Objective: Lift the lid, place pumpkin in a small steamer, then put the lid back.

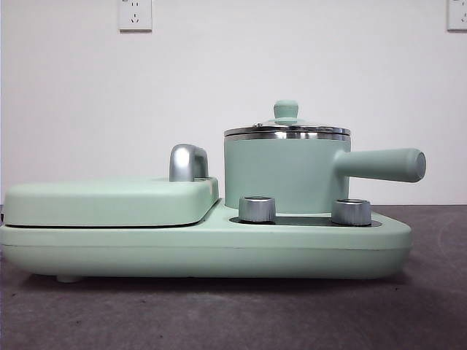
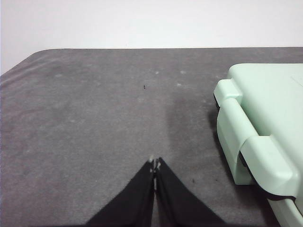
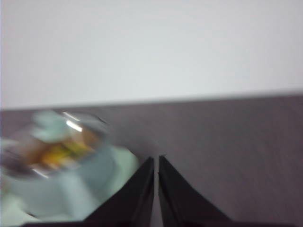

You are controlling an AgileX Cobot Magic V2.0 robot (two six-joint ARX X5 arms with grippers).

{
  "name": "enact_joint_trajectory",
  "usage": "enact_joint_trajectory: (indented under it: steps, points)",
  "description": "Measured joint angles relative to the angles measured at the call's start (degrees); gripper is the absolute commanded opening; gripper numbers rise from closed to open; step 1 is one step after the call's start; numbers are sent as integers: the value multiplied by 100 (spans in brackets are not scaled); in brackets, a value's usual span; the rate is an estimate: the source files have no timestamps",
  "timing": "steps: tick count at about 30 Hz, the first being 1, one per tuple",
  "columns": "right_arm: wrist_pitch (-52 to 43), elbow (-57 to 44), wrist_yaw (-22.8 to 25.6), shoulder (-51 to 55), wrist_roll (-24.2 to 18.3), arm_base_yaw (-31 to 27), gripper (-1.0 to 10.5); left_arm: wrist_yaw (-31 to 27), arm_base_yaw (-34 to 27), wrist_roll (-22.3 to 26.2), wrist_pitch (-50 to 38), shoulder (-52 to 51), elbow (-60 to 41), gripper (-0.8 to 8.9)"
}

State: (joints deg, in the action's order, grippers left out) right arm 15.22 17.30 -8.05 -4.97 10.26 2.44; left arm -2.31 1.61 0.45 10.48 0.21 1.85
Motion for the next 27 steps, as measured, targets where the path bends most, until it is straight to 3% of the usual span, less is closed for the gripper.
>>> enact_joint_trajectory:
  steps: [5, 13, 27]
  points:
    - [-46, -1008, 79, 317, -2, -251, 14, 0, 2, 0, 0, 0, 0, 6]
    - [-621, -1622, 186, 472, -22, -254, 14, -2, 2, 0, 0, 0, 0, 6]
    - [-570, -1628, 210, 470, -299, -249, 14, -15, 0, 0, -2, 0, 0, 6]
